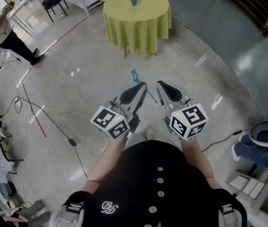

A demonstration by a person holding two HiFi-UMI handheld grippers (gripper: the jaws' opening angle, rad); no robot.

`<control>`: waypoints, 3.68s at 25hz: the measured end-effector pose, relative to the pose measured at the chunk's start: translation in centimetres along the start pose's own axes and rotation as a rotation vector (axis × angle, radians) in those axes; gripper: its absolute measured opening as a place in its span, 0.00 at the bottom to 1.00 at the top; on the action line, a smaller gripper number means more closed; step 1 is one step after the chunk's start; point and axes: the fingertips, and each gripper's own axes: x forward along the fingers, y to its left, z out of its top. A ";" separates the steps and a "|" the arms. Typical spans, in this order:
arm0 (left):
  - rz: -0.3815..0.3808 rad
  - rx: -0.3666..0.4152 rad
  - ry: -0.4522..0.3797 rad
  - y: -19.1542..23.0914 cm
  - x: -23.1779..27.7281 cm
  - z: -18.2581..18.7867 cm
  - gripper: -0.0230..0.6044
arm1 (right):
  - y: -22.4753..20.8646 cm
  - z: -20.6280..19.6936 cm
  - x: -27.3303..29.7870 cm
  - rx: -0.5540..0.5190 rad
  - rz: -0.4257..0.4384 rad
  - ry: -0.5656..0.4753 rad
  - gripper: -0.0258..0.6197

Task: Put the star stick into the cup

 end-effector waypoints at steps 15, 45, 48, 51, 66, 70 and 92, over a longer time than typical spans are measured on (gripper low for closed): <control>-0.019 0.026 0.007 1.4 -0.1 0.2 0.06 | 0.5 -0.1 1.7 0.014 0.003 -0.004 0.04; 0.062 0.070 -0.033 17.1 12.5 5.3 0.06 | -13.0 4.1 17.9 0.022 0.064 -0.025 0.04; 0.058 0.089 -0.054 18.6 14.4 6.5 0.06 | -14.5 5.3 19.8 0.002 0.078 -0.034 0.04; 0.056 0.088 -0.069 19.7 15.3 6.8 0.06 | -15.2 6.0 20.9 -0.003 0.082 -0.039 0.04; 0.056 0.040 -0.006 26.6 20.7 7.4 0.06 | -20.6 6.7 26.3 0.047 0.040 -0.017 0.04; 0.049 0.029 0.006 30.2 23.8 7.9 0.06 | -24.1 7.3 29.5 0.067 0.011 -0.008 0.04; -0.053 -0.013 0.070 48.0 33.6 14.6 0.06 | -32.4 13.0 48.2 0.105 -0.106 -0.025 0.04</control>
